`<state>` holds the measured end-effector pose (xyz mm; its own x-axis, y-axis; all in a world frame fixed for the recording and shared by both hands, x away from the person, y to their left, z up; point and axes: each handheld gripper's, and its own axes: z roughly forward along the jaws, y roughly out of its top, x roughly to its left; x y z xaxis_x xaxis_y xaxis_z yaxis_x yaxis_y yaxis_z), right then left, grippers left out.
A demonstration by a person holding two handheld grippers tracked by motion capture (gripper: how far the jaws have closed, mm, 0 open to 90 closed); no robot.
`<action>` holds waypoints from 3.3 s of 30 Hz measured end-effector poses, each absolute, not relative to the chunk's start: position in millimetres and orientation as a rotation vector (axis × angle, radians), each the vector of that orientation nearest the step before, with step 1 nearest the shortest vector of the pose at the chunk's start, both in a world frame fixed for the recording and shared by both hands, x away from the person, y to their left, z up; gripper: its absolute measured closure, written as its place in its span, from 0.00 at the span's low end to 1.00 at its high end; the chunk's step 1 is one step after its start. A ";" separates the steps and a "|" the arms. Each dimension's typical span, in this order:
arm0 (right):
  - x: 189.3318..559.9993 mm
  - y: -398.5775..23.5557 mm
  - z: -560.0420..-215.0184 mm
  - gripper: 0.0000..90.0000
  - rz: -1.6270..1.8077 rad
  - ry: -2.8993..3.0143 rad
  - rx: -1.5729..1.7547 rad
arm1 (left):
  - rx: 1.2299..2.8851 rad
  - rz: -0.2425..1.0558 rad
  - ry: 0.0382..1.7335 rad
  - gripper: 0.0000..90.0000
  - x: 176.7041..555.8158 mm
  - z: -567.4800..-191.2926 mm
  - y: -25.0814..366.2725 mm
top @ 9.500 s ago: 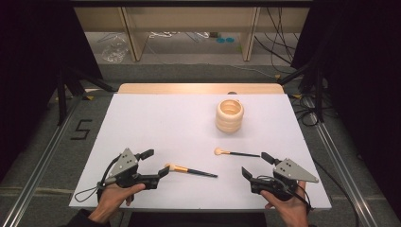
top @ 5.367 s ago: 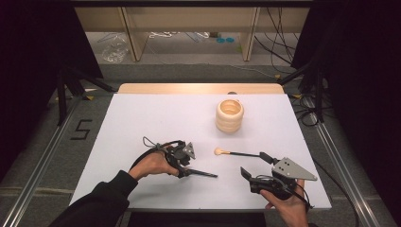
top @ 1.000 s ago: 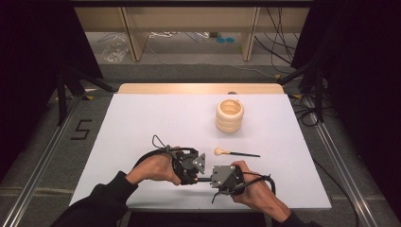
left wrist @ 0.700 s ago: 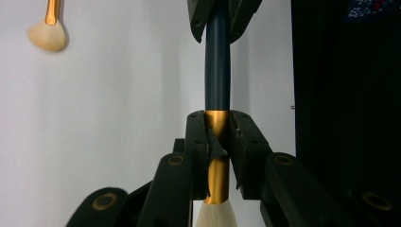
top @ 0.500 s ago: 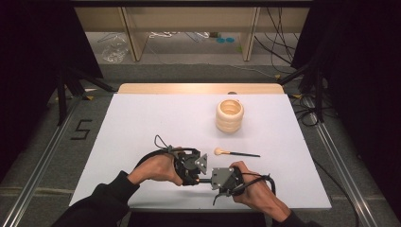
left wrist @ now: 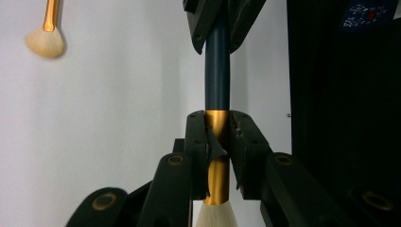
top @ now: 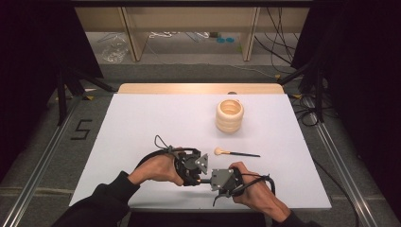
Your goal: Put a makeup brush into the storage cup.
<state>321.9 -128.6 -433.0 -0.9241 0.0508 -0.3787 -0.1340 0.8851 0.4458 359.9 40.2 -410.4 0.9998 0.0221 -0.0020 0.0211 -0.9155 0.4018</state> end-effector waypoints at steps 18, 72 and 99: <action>319.5 -130.6 -432.4 0.89 0.687 2.652 -0.090 | 2.718 -0.016 0.016 0.87 363.8 -407.6 42.0; 318.6 -136.6 -422.1 0.89 0.685 2.580 -0.152 | 2.684 -0.002 -0.002 0.77 373.0 -419.8 55.7; 314.4 -128.3 -426.7 0.88 0.598 2.536 -0.188 | 2.686 -0.034 0.056 0.86 364.5 -410.7 46.1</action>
